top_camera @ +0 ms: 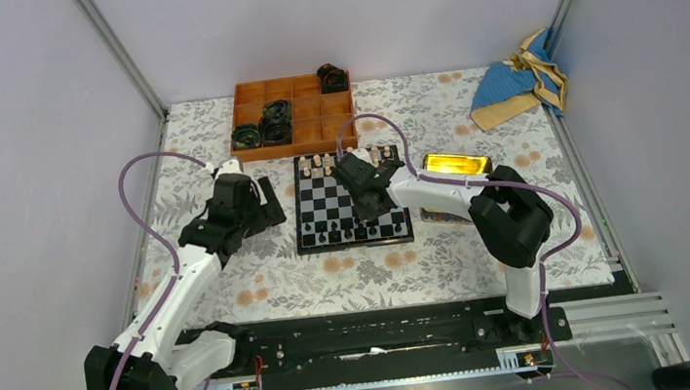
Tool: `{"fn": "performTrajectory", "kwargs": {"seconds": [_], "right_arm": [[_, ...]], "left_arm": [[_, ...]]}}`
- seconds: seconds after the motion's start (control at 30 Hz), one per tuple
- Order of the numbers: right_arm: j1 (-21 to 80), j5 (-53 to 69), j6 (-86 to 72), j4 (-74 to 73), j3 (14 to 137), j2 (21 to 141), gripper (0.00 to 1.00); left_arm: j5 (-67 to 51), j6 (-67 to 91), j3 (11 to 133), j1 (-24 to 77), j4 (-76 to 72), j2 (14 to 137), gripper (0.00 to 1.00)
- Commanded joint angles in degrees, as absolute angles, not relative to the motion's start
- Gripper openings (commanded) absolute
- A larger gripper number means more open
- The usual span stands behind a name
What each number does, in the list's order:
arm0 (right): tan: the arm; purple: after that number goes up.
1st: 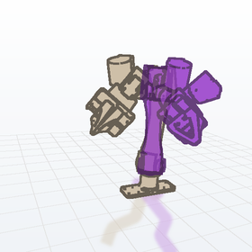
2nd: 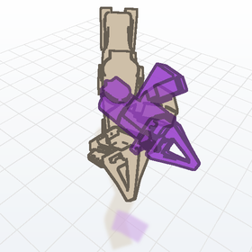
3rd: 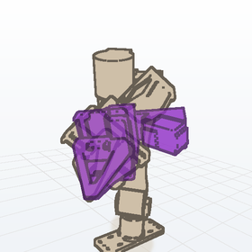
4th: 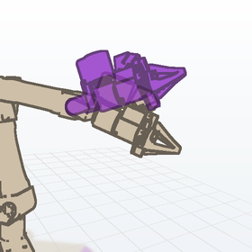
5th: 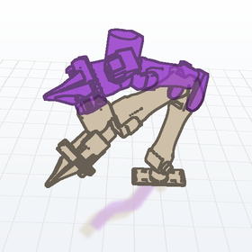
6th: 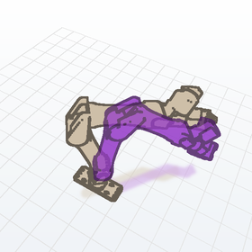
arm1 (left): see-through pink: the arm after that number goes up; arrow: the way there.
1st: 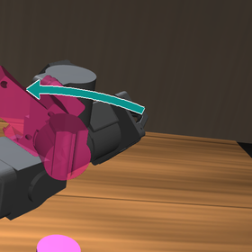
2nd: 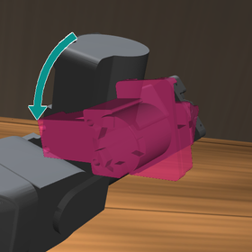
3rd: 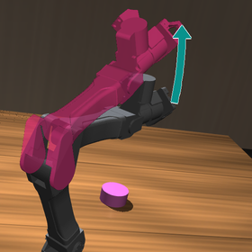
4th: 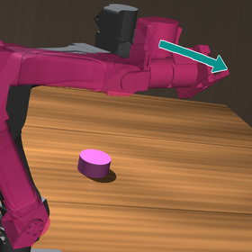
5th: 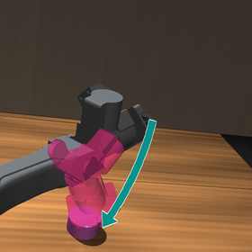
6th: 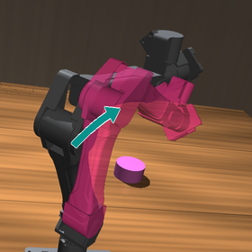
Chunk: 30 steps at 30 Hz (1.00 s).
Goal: Set up the chess pieces on the board
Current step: Place the chess piece on the chessboard.
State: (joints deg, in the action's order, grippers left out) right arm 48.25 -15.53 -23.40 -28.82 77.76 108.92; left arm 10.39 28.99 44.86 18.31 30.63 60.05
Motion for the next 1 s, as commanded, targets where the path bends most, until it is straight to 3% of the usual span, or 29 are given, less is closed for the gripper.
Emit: {"fn": "performTrajectory", "kwargs": {"seconds": [0.0,0.57,0.97], "right_arm": [[48.8,-16.3,-24.3,-28.2,77.5,109.2,0.04],[48.7,-15.8,-23.3,-28.0,77.9,109.2,0.34],[48.7,-19.4,-20.8,-30.4,83.7,106.3,0.35]], "left_arm": [[10.0,28.7,44.1,17.9,29.6,59.3,0.99],[10.0,28.7,43.7,17.9,29.7,59.1,0.99],[10.3,28.6,44.5,17.9,29.7,59.5,0.99]]}}
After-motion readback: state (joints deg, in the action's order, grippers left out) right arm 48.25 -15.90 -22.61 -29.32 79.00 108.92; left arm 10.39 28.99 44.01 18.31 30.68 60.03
